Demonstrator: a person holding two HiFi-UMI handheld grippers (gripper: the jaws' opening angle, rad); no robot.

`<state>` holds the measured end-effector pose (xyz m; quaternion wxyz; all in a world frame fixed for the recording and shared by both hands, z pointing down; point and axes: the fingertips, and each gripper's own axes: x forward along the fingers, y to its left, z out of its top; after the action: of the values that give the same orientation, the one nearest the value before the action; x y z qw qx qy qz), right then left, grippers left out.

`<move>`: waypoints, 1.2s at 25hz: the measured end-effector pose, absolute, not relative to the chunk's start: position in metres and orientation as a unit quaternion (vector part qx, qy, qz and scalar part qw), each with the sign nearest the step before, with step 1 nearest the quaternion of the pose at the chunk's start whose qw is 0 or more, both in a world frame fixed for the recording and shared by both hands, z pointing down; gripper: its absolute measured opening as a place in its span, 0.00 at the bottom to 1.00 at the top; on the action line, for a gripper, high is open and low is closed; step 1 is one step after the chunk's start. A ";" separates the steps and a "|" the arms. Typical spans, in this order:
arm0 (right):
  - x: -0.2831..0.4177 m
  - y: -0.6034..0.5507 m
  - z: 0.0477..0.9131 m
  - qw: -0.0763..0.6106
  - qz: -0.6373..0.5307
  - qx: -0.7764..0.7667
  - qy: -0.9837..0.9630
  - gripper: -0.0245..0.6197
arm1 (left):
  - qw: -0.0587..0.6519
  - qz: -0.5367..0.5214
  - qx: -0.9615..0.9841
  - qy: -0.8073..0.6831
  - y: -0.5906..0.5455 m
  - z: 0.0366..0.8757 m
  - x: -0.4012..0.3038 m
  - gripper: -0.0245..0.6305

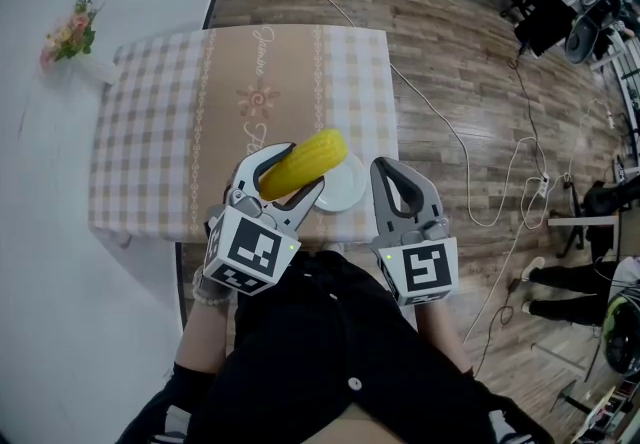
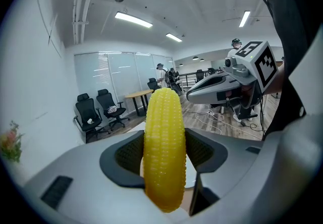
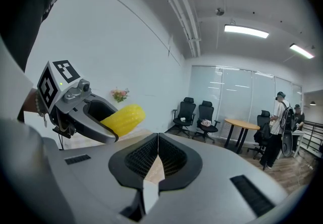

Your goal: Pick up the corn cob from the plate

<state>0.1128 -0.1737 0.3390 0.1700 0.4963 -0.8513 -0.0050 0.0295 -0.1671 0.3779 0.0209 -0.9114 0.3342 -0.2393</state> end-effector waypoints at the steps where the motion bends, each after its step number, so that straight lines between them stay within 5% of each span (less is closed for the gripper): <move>1: 0.113 -0.174 0.339 0.169 -0.006 0.497 -0.851 0.10 | 0.021 -0.239 -0.912 0.333 -0.167 0.378 0.030 0.43; 30: 0.114 -0.168 0.341 0.175 -0.011 0.496 -0.851 0.10 | 0.016 -0.236 -0.916 0.324 -0.164 0.380 0.036 0.43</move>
<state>0.1142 -0.1685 0.3415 0.1747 0.4956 -0.8508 -0.0112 0.0362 -0.1637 0.3803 0.0158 -0.9160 0.3240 -0.2361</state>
